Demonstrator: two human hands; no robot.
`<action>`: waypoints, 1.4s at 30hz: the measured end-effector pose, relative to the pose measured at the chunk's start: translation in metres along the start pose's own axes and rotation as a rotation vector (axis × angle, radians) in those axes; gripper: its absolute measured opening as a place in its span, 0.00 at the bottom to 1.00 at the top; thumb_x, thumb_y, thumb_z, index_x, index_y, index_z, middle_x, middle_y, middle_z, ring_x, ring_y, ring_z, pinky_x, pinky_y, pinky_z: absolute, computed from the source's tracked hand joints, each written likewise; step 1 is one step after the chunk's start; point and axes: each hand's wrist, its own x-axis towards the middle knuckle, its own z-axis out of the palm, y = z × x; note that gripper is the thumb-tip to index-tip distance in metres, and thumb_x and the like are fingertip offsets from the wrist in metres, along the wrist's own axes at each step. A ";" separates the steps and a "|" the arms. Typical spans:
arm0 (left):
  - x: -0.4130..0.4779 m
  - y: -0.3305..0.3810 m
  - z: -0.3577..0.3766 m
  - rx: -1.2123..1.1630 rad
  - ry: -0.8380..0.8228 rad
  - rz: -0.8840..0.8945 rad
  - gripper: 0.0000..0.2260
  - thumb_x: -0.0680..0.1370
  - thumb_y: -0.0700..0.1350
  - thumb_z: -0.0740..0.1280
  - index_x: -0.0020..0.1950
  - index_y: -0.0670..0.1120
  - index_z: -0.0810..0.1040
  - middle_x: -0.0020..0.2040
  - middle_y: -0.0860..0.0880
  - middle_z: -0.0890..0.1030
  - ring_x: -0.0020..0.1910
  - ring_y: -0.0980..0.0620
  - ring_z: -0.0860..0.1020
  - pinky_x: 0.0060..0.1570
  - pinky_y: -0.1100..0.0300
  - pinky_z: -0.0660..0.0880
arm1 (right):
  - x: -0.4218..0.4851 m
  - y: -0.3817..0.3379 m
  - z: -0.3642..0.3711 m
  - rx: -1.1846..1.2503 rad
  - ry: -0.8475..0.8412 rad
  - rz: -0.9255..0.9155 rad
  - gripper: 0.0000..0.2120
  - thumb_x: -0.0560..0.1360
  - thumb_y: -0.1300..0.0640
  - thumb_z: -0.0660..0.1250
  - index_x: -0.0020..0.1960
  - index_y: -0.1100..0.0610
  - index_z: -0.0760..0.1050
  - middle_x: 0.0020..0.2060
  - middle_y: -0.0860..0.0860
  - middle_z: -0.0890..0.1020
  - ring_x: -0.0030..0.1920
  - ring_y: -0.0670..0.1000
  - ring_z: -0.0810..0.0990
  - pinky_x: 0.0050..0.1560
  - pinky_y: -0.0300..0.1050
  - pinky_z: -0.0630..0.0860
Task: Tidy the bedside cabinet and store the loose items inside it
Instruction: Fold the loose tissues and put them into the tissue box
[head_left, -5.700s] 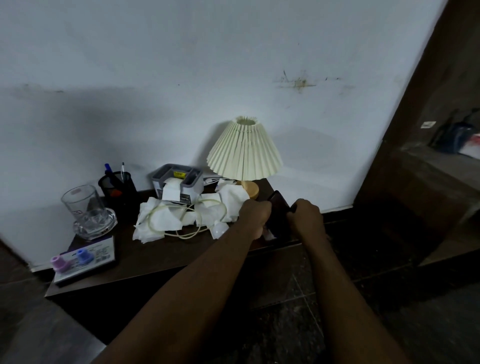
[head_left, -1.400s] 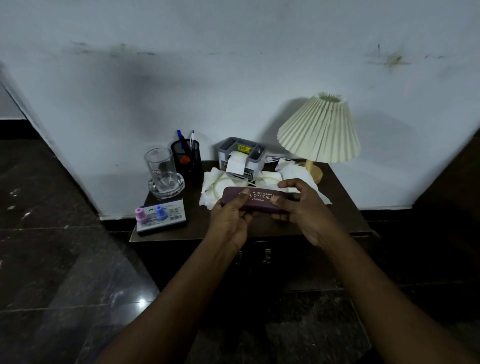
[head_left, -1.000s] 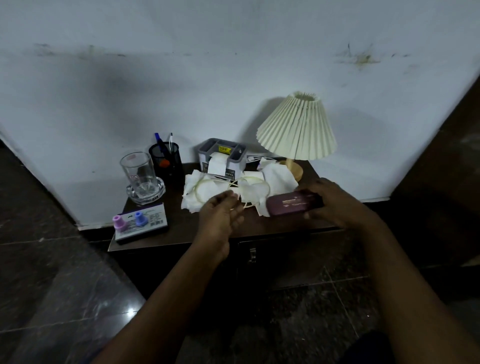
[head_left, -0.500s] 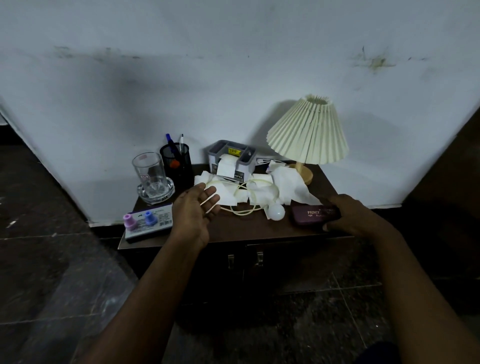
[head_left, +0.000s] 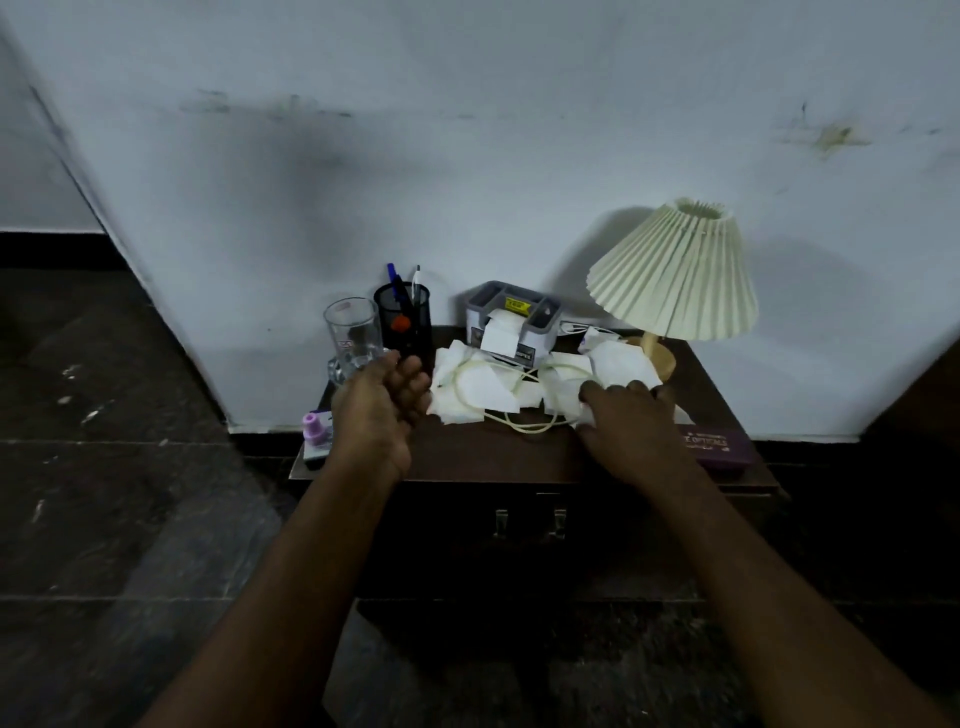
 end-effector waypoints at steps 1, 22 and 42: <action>0.001 0.008 -0.006 -0.009 0.013 0.016 0.10 0.82 0.45 0.66 0.60 0.43 0.82 0.48 0.47 0.88 0.46 0.49 0.85 0.45 0.54 0.82 | 0.000 -0.011 -0.005 0.047 0.069 0.000 0.19 0.77 0.46 0.64 0.66 0.50 0.73 0.53 0.53 0.83 0.57 0.60 0.79 0.57 0.57 0.69; 0.012 -0.003 -0.010 0.088 -0.056 0.077 0.06 0.82 0.41 0.65 0.54 0.41 0.81 0.44 0.42 0.85 0.38 0.48 0.82 0.41 0.55 0.80 | 0.041 -0.067 0.014 0.369 0.101 0.021 0.18 0.80 0.48 0.63 0.67 0.53 0.73 0.56 0.58 0.81 0.57 0.62 0.78 0.52 0.55 0.77; 0.029 -0.016 0.008 -0.137 -0.100 -0.025 0.08 0.82 0.39 0.66 0.58 0.38 0.80 0.50 0.40 0.85 0.48 0.45 0.84 0.48 0.54 0.82 | 0.044 -0.028 0.017 0.521 0.224 -0.212 0.06 0.78 0.63 0.65 0.52 0.56 0.78 0.47 0.53 0.81 0.48 0.56 0.78 0.49 0.53 0.74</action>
